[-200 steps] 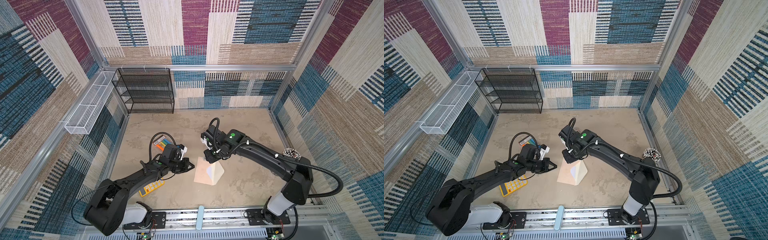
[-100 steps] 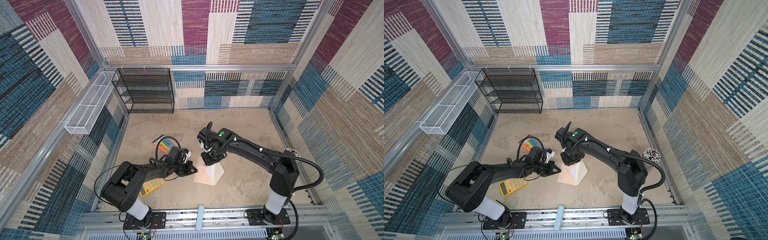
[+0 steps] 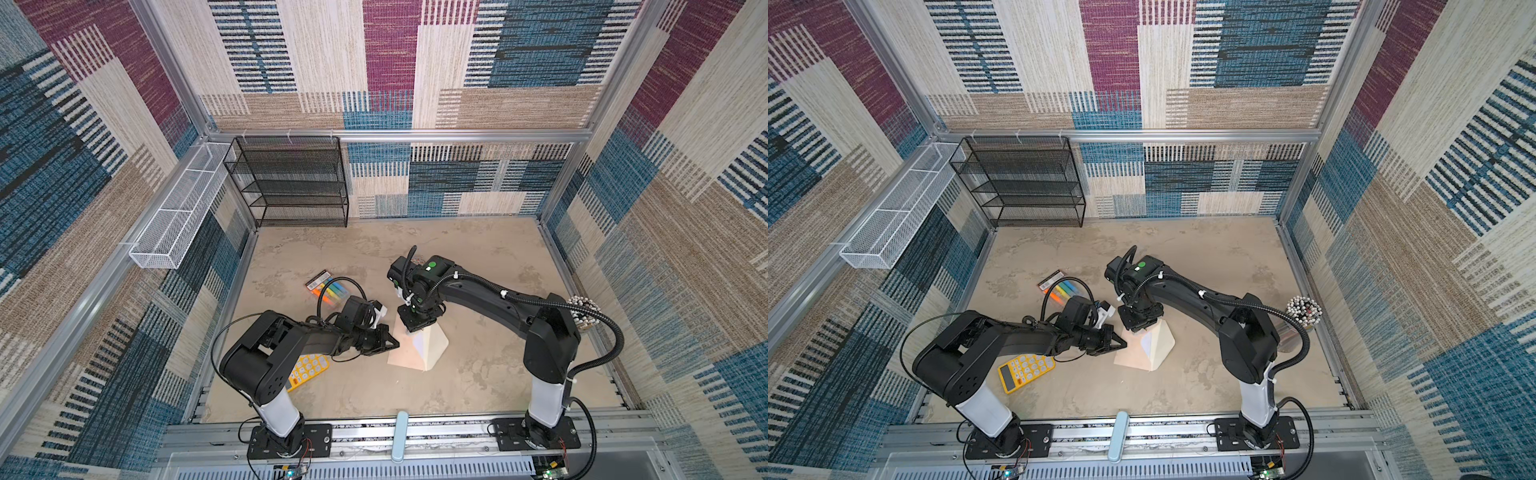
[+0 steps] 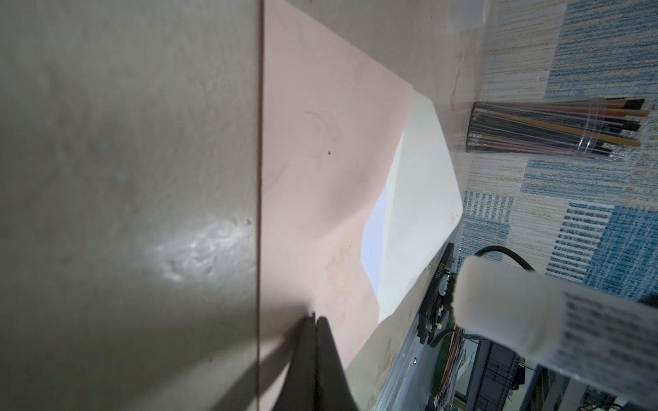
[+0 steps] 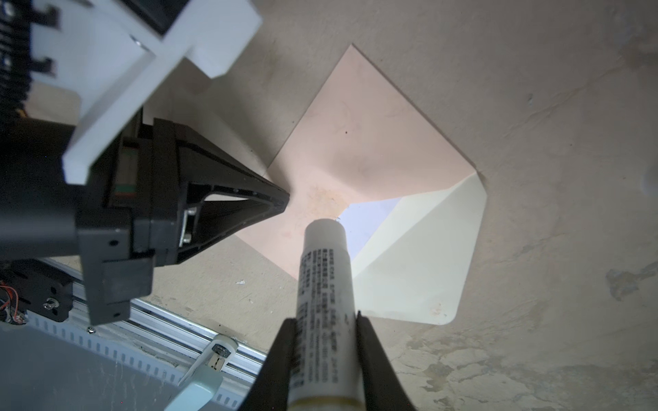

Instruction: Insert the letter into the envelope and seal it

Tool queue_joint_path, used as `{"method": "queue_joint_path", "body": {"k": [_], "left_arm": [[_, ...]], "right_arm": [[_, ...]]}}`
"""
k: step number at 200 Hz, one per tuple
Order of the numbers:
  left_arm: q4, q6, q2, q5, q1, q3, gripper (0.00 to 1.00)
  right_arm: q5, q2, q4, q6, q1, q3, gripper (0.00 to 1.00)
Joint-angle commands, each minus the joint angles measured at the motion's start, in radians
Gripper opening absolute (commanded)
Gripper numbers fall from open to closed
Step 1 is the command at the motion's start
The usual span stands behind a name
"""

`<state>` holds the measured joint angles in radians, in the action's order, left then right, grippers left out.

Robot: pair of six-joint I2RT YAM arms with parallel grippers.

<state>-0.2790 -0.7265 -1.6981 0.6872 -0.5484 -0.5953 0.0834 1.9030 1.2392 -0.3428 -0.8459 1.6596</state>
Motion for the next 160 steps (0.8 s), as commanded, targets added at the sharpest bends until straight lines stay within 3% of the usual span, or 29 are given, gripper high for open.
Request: {"method": "queue_joint_path", "body": {"k": [1,160], "left_arm": [[0.0,-0.003,-0.006,-0.006,0.0,-0.001,0.0],[0.055,0.023,-0.031,-0.026,-0.004,-0.008,0.0]], "right_arm": [[-0.019,0.015,0.012,-0.002,-0.006,0.018,0.0],[-0.037,0.095,0.022,0.01,-0.02,0.017,0.0]]}}
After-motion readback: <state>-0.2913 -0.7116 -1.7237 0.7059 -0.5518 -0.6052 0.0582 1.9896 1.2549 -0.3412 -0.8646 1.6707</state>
